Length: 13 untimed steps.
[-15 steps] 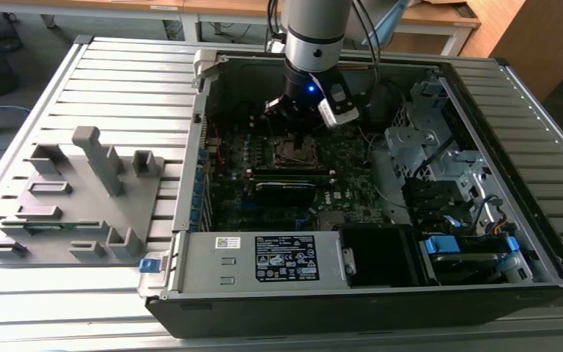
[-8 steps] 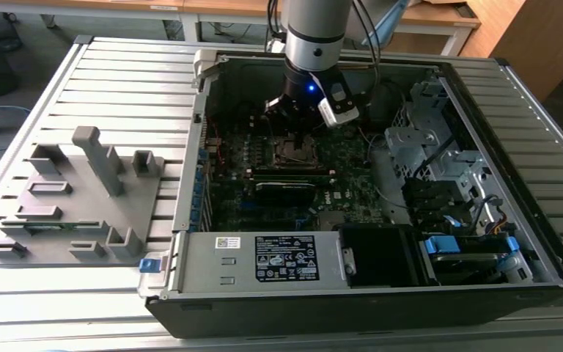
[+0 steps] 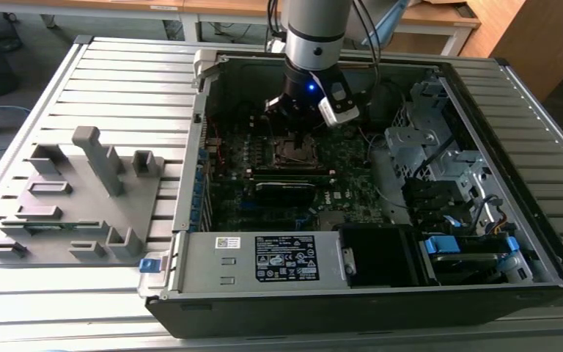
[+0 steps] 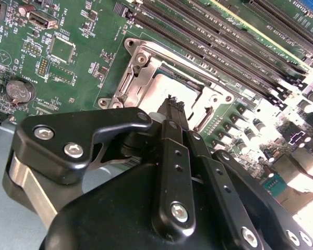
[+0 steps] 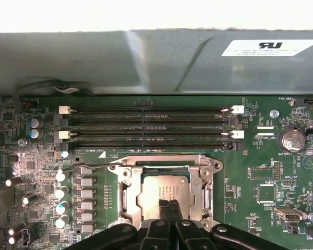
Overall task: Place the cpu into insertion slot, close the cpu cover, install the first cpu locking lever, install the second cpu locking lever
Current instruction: 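Install the first cpu locking lever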
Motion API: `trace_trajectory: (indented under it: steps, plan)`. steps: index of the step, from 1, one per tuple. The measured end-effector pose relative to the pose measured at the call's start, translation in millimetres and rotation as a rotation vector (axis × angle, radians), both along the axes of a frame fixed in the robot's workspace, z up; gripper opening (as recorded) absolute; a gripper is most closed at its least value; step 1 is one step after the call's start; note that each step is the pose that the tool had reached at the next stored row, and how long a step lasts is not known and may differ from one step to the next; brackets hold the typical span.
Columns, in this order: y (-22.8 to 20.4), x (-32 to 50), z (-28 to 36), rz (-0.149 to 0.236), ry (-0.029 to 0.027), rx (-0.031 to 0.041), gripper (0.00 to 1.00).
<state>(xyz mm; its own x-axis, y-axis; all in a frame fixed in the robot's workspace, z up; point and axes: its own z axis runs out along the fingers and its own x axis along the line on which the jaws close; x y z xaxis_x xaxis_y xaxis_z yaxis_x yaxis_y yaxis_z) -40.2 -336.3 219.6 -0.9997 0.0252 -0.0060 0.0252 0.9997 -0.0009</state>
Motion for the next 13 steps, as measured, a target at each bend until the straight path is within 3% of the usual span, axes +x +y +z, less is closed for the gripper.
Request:
trace_trajectory:
  steps: [6,8,13]
  plan:
    - [0.0,0.0,0.8,0.0,0.0,-0.0001,0.11]
    - [0.0,-1.0,11.6,0.0,-0.0003,0.0,0.11]
    - [0.0,-1.8,11.1,0.0,-0.0006,0.0001,0.11]
